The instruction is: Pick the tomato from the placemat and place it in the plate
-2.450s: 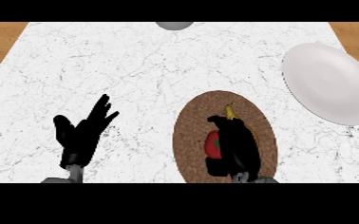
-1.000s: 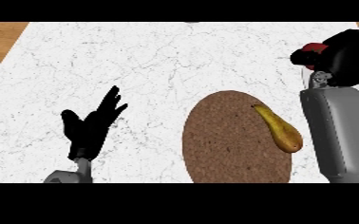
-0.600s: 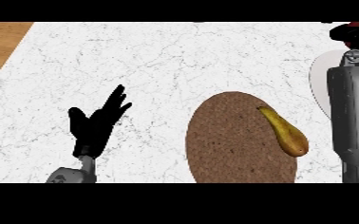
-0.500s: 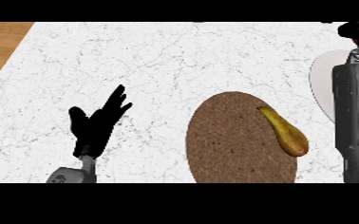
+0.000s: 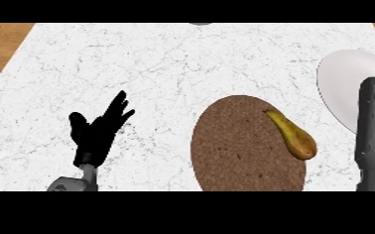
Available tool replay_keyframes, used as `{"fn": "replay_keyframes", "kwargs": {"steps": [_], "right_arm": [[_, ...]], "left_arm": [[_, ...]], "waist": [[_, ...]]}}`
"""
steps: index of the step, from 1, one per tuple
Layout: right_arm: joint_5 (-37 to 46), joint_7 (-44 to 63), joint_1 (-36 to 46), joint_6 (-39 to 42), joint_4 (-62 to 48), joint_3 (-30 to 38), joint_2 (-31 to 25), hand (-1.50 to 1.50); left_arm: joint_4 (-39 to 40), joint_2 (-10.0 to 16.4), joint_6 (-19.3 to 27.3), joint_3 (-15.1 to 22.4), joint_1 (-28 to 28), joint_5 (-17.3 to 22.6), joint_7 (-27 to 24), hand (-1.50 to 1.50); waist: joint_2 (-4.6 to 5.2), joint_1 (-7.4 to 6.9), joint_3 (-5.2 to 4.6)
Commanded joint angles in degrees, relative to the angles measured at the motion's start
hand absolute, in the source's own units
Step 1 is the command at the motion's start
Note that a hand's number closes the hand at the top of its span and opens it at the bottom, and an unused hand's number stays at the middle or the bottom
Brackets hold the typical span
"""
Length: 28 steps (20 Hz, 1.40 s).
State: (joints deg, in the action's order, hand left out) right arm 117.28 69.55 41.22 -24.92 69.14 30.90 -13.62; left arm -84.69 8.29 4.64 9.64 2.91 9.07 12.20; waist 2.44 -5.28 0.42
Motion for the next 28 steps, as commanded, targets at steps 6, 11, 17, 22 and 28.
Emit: {"fn": "replay_keyframes", "kwargs": {"steps": [6,11,17,22,28], "right_arm": [[7.10,13.83,-2.64,-16.69,-2.78,10.50,3.12,1.50],[7.45,11.32,-2.56,-21.68,-4.98,16.11,2.61,1.50],[-5.94,5.61,-2.10,-17.42,-13.24,28.97,4.01,-1.50],[-18.46,-5.39,-2.68,-30.58,-23.88,31.59,0.20,-1.50],[-26.63,-18.11,-2.93,-45.52,-28.64,28.67,-2.96,-1.50]], "left_arm": [[0.28,-0.01,0.68,-0.12,-1.96,0.02,1.91,0.00],[1.93,1.00,0.46,-1.78,-0.71,0.21,2.08,0.00],[1.33,0.02,1.26,-1.43,-2.66,0.00,1.49,0.00],[2.47,-0.83,0.95,-0.61,-3.32,-0.89,-0.83,0.00],[0.70,1.69,-0.77,-2.83,-2.13,1.00,2.18,0.00]], "waist": [[-0.86,1.73,-0.11],[-1.01,2.69,-0.19],[-1.32,3.39,-0.08],[-1.62,3.89,-0.12],[-1.63,3.46,-0.05]]}}
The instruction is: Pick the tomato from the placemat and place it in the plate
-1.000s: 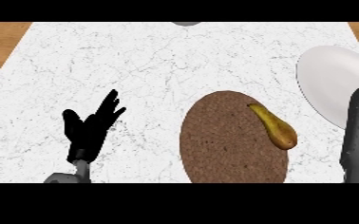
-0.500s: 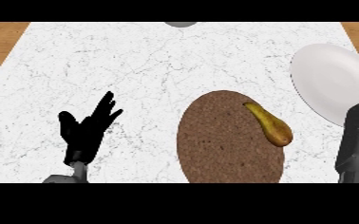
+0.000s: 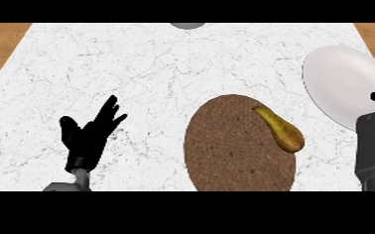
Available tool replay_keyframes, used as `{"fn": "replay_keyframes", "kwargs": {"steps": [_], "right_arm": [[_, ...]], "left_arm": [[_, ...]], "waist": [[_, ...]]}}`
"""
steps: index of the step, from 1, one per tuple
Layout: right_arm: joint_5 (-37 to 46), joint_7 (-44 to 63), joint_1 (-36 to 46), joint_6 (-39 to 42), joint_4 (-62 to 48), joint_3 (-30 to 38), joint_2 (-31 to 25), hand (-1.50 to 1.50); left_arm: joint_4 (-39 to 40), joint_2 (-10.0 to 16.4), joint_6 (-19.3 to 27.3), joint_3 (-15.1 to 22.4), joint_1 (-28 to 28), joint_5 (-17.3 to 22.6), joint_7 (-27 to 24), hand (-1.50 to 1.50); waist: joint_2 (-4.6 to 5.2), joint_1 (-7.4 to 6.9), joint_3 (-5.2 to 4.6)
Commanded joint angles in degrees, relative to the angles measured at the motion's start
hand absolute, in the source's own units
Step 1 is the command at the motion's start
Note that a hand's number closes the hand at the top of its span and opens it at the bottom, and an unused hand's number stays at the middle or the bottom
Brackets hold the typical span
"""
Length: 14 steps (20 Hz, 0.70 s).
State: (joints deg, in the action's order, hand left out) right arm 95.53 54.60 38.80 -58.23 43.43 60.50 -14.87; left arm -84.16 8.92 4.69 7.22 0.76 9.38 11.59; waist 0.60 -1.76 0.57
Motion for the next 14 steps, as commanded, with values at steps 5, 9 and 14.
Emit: {"fn": "replay_keyframes", "kwargs": {"steps": [5,9,14], "right_arm": [[-8.64,-4.90,-0.18,-22.45,0.08,-2.15,-0.09,-1.50],[-13.78,-6.17,-2.35,-26.46,4.36,-5.35,4.44,-1.50],[-21.98,-7.32,-6.05,-23.88,14.96,-16.27,12.78,-1.50]], "left_arm": [[2.03,-0.07,-0.42,0.42,-2.03,-0.64,-0.32,0.00],[-1.14,-0.20,1.08,0.63,-2.53,-1.00,2.61,0.00],[3.14,-1.35,0.38,-1.08,-1.35,0.19,0.42,0.00]], "waist": [[-0.07,0.42,-0.36],[-0.69,1.32,-0.44],[-0.97,2.54,-0.57]]}}
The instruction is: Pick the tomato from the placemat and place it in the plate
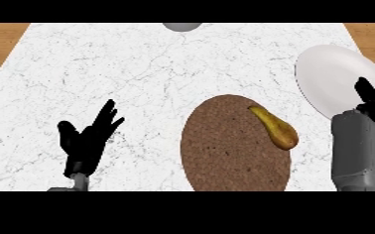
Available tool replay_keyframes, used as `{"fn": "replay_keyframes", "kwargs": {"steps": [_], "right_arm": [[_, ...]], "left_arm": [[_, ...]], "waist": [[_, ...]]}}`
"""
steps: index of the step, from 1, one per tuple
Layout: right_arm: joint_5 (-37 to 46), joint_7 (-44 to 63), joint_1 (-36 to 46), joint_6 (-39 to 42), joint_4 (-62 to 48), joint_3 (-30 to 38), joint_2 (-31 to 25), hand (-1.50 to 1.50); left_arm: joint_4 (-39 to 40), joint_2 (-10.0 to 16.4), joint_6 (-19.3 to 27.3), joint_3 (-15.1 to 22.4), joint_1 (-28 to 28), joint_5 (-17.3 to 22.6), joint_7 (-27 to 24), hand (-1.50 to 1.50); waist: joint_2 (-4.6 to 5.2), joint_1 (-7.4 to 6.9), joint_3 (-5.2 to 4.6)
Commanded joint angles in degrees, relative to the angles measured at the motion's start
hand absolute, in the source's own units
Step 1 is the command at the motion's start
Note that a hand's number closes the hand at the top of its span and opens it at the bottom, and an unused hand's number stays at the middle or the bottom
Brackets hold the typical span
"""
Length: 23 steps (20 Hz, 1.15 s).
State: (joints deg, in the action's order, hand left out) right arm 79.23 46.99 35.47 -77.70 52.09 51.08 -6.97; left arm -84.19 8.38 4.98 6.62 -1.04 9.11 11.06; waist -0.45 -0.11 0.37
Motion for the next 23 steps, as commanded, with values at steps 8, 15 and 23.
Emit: {"fn": "replay_keyframes", "kwargs": {"steps": [8,15,23], "right_arm": [[-10.05,7.93,-15.70,-5.66,12.82,-26.55,6.90,-1.50],[-2.79,17.08,-19.08,-5.39,10.77,-31.65,6.95,-1.50],[4.40,27.77,-20.49,-4.77,11.65,-35.33,6.96,-1.50]], "left_arm": [[3.41,-0.62,-0.79,-0.45,-0.15,-0.65,-0.46,0.00],[-1.51,0.56,-1.29,-0.12,-3.88,-0.81,1.48,0.00],[4.04,-1.70,-0.29,-0.55,1.95,-1.47,1.39,0.00]], "waist": [[0.15,0.20,-0.45],[0.11,-0.62,-0.48],[0.25,0.11,-0.52]]}}
